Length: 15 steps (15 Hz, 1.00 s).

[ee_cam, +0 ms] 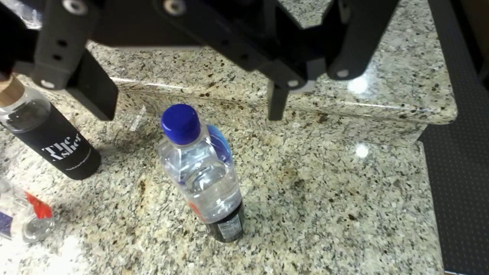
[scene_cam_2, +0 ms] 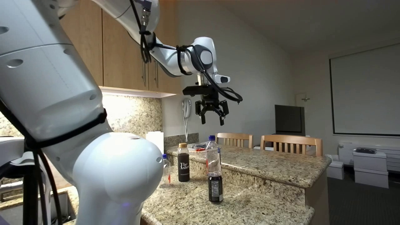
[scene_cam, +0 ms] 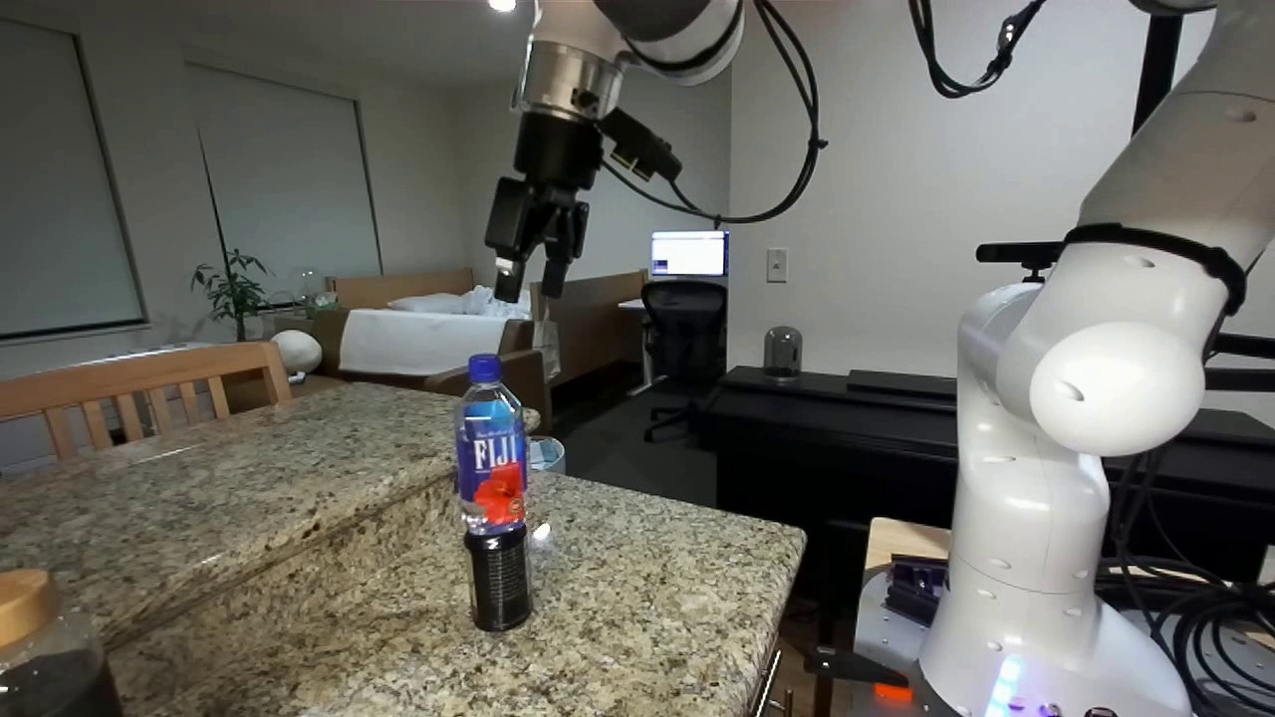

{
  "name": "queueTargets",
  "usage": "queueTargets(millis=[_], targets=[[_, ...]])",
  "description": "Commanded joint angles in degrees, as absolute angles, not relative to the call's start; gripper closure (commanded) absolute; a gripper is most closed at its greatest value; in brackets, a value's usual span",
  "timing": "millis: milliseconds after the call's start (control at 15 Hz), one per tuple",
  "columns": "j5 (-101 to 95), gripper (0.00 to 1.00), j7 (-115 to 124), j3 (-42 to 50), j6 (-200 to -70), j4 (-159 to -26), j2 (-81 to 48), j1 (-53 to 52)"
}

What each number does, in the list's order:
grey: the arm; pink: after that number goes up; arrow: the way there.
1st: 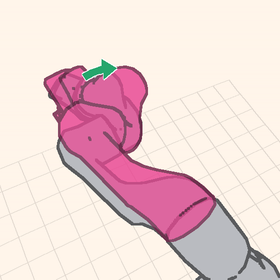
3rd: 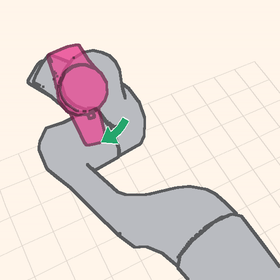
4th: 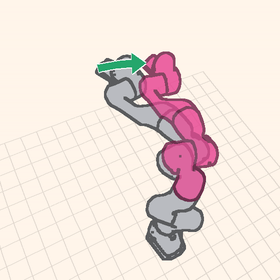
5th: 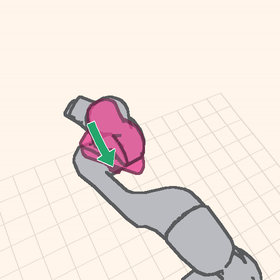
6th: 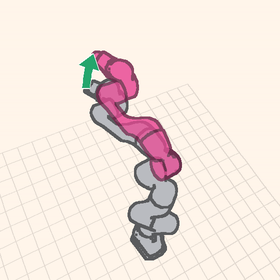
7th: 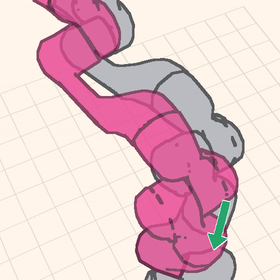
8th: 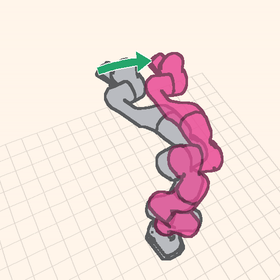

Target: Move the water bottle to the right.

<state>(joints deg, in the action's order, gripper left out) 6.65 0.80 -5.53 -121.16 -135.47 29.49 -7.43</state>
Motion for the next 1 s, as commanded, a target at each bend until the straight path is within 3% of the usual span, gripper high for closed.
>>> queueTargets(millis=[0,933], targets=[[8.5,0.0,1.3,-6.4,-122.3,-131.9,24.2,-8.8],[5.8,0.0,3.1,-8.8,-123.1,-129.6,15.8,-8.7]])
